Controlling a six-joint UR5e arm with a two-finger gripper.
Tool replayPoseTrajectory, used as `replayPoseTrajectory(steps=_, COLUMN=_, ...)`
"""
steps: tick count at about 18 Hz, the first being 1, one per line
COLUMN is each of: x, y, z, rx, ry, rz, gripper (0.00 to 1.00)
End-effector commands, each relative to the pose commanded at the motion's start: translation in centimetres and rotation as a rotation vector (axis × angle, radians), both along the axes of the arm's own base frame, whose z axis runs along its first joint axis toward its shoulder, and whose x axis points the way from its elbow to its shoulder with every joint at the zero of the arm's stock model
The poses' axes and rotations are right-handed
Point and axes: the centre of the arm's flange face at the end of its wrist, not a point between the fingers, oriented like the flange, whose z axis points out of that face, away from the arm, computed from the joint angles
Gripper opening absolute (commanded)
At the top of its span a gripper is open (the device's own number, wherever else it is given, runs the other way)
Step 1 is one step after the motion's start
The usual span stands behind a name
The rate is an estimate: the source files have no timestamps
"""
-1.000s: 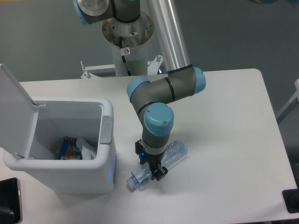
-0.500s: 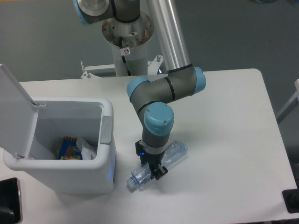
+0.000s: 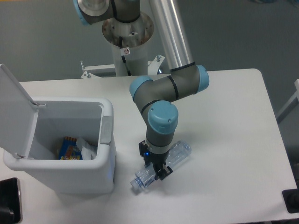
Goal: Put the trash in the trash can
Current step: 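Lift the water bottle off the table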
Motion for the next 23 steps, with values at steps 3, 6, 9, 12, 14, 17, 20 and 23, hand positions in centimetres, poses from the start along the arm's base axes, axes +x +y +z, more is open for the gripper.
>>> replayPoseTrajectory(steps=3, x=-0.8, y=-0.6, z=0.6, rx=0.006, ry=0.007, rz=0.015, gripper=0.58)
replayPoseTrajectory(steps=6, x=-1.0, y=-0.7, z=1.0, rx=0.01, ry=0.012, rz=0.017, gripper=0.58)
replayPoseTrajectory(steps=9, x=-1.5, y=-0.8, z=1.2, rx=0.016, ry=0.015, rz=0.024, gripper=0.58)
replayPoseTrajectory(steps=12, x=-1.8, y=-1.0, z=1.4, rx=0.018, ry=0.017, rz=0.03, gripper=0.55)
replayPoseTrajectory(steps=14, x=-2.3, y=-1.4, z=2.0, rx=0.024, ry=0.024, rz=0.038, gripper=0.55)
replayPoseTrajectory(steps=17, x=-2.5, y=-1.5, z=2.3, rx=0.029, ry=0.028, rz=0.041, gripper=0.55)
replayPoseTrajectory(steps=20, x=-2.8, y=-1.6, z=2.7, rx=0.035, ry=0.033, rz=0.045, gripper=0.55)
replayPoseTrajectory(steps=23, x=-3.3, y=-1.3, z=3.7, rx=0.048, ry=0.047, rz=0.05, gripper=0.55)
